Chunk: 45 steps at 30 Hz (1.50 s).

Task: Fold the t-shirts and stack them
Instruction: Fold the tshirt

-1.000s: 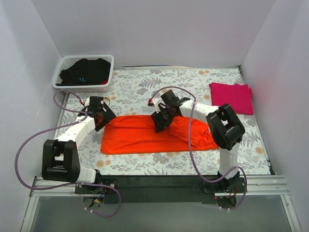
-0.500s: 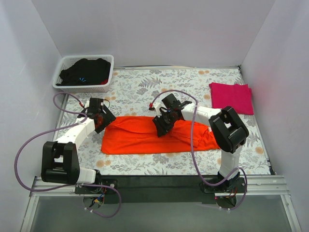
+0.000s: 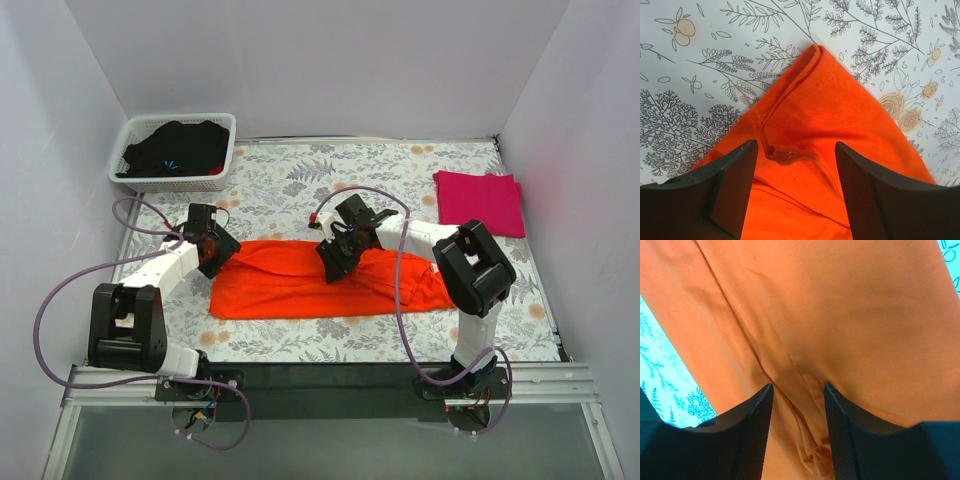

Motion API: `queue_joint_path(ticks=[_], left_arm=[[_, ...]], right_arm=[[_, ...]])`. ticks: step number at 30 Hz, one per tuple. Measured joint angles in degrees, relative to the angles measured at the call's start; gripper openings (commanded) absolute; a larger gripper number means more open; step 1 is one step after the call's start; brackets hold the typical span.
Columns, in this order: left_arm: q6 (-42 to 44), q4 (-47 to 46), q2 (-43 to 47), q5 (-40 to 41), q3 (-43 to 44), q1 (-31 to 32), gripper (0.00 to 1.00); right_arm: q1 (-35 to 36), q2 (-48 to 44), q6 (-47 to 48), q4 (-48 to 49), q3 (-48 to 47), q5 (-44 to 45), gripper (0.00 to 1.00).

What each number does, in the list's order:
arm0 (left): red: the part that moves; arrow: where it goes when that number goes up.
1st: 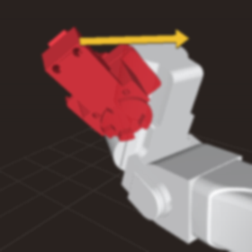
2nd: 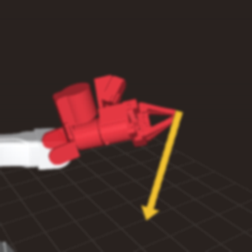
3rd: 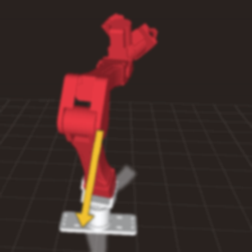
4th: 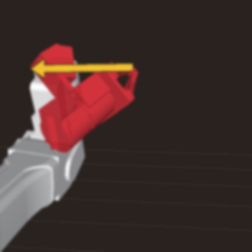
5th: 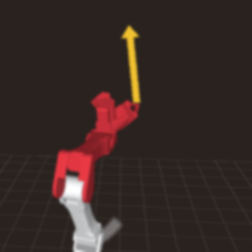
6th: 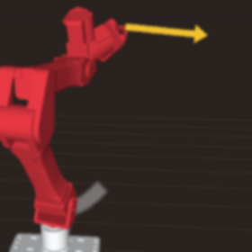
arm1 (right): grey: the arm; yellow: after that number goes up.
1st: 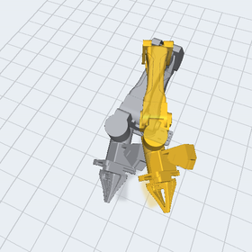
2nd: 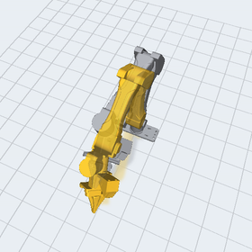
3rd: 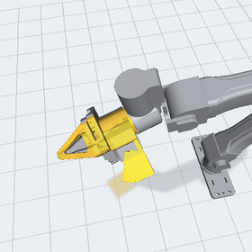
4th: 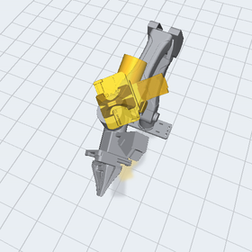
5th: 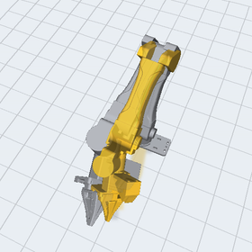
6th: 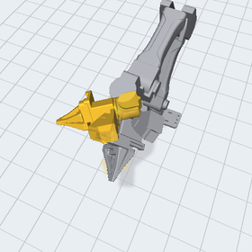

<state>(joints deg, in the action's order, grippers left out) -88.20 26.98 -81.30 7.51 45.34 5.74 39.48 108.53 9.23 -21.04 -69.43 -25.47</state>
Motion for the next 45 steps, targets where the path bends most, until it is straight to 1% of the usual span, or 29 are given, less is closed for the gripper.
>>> queue_joint_path(ticks=[2,5,6,9,14,20,23,29,32,35,39,43,44,45], left_arm=[[-1.1,0.0,-0.3,-0.1,0.0,0.0,0.58],[-3.1,0.0,-1.4,-0.2,0.0,0.0,0.53],[-3.7,0.0,-1.6,-0.1,0.0,0.0,0.48],[-5.0,0.0,-2.2,0.5,0.0,0.0,0.43],[-5.7,-0.1,-3.8,2.4,0.0,0.0,0.24],[-2.4,-0.4,-4.1,5.3,0.3,0.0,0.14],[0.7,-1.7,-2.4,5.8,0.2,0.0,0.11],[6.6,-6.8,4.6,5.0,-3.1,0.0,0.09],[9.1,-8.7,6.0,4.4,-4.5,0.0,0.09],[9.8,-9.1,6.3,4.0,-5.5,0.0,0.10],[6.7,-8.2,6.3,5.0,-8.1,0.0,0.12],[2.2,-5.7,5.2,7.4,-10.3,0.0,0.19],[1.1,-5.4,4.4,8.3,-10.3,0.0,0.24],[0.3,-5.3,4.0,9.0,-9.9,0.0,0.28]], right_arm=[[0.0,-0.1,0.0,0.3,0.3,0.0,0.45],[0.0,-0.4,0.0,0.9,0.7,-0.1,0.45],[0.0,-0.5,0.0,1.1,0.9,-0.1,0.45],[0.0,-0.5,0.0,1.3,1.0,-0.2,0.45],[0.0,-0.8,0.0,1.9,1.6,-0.2,0.45],[0.0,-1.2,0.0,2.4,2.1,-0.2,0.45],[0.0,-1.3,0.0,2.8,2.4,-0.2,0.45],[0.0,-1.4,0.0,3.0,2.5,-0.2,0.45],[0.0,-1.4,0.0,3.0,2.5,-0.2,0.45],[0.0,-1.4,0.0,3.1,2.6,-0.2,0.45],[0.0,-1.5,0.0,3.2,2.8,-0.2,0.45],[0.0,-1.6,0.0,3.2,2.8,-0.2,0.45],[0.0,-1.6,0.0,3.2,2.8,-0.2,0.45],[0.0,-1.6,0.0,3.2,2.8,-0.2,0.45]])
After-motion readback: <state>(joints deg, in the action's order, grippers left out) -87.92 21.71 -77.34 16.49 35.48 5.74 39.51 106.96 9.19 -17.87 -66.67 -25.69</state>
